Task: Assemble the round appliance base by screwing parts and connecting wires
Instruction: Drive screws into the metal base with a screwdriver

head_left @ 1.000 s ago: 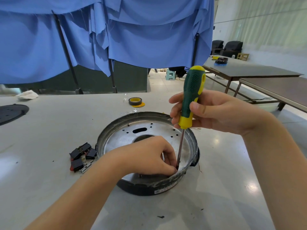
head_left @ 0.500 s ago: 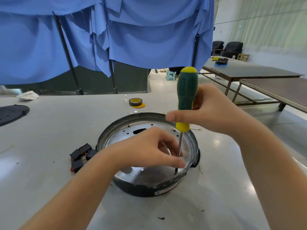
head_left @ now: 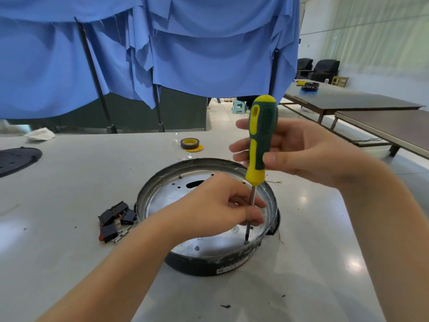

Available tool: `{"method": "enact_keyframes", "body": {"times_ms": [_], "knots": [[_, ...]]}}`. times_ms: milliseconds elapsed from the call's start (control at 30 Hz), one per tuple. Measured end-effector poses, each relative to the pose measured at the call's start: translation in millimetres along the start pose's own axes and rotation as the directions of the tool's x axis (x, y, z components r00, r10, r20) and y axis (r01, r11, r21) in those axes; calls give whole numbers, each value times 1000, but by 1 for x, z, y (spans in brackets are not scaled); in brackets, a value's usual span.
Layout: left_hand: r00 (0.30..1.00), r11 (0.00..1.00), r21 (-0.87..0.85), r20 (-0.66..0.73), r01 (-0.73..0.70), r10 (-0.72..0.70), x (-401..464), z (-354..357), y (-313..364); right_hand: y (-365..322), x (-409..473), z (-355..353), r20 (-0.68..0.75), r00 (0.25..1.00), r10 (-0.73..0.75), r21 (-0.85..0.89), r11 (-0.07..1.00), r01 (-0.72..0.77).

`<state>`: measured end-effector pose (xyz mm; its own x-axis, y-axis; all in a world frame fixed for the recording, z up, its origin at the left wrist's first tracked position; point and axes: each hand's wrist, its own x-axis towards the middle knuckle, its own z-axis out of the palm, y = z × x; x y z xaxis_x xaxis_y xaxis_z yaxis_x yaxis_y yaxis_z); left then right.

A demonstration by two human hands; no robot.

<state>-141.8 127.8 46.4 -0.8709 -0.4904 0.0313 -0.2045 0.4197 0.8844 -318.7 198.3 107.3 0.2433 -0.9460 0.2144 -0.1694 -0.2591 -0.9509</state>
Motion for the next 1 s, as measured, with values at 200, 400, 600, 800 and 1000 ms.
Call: {"method": "enact_keyframes", "body": {"times_ms": [200,400,600,800,1000], "knots": [[999,1000,-2,38,-11,11,-3,-1,2,-5,4,11,-223,970,-100,-350,937,16],[978,994,86,-191,-70,85,-2,-1,7,-1,13,25,-311,926,-216,-553,833,9],[990,998,5,-125,-62,62,-1,-1,2,3,7,5,-68,997,34,-196,980,-47],[999,994,-104,20,-42,44,-2,-5,0,5,-2,-9,40,998,51,-49,998,-49],[998,997,-53,17,-60,61,-3,-6,2,1,3,3,-93,996,1,-266,964,-25]]}}
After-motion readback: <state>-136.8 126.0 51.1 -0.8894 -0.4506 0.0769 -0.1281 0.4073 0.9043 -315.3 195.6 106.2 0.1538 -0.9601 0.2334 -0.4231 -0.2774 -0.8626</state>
